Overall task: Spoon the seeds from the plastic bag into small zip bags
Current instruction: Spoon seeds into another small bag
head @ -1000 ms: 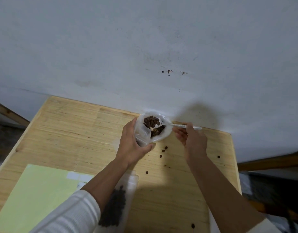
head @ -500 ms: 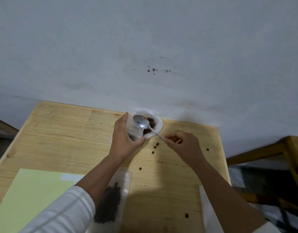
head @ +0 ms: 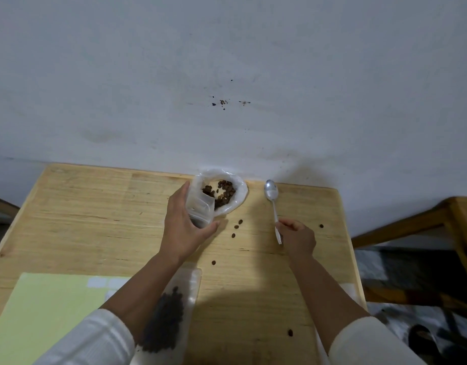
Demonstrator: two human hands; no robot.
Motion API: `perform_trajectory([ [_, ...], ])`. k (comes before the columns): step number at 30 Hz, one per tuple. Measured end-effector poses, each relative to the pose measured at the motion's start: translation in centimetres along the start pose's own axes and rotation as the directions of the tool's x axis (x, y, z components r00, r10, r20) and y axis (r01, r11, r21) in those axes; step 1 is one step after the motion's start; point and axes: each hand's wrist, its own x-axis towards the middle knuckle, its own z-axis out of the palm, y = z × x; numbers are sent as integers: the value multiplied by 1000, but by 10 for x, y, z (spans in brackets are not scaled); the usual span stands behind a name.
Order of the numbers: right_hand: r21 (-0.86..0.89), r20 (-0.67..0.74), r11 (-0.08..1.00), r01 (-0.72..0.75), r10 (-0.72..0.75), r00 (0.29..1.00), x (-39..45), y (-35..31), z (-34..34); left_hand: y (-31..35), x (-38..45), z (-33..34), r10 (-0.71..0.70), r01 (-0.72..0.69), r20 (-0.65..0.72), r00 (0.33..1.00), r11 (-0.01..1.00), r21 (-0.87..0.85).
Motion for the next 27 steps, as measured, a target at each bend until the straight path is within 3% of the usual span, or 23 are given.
perform_trajectory([
  [9,-217,-3,970,108,-112,994,7,9,6,6,-2,2,-7,7,10,1000,1000,-1],
  [13,-131,46,967,220,-216,975,-7,-15,9,17,-6,1,12,-12,23,1000,1000,-20],
  [15,-39,207,954,299,-285,936,-20,-37,10,24,-9,0,38,-38,22,999,999,-31],
  [17,78,382,933,352,-354,854,-37,-62,10,31,-11,-2,60,-59,21,998,997,-49],
  [19,81,503,906,416,-397,768,-51,-84,8,39,-14,-4,85,-83,23,996,994,-71],
  [27,-27,527,777,629,-524,670,-76,-129,2,60,-23,-30,121,-117,17,993,983,-144],
])
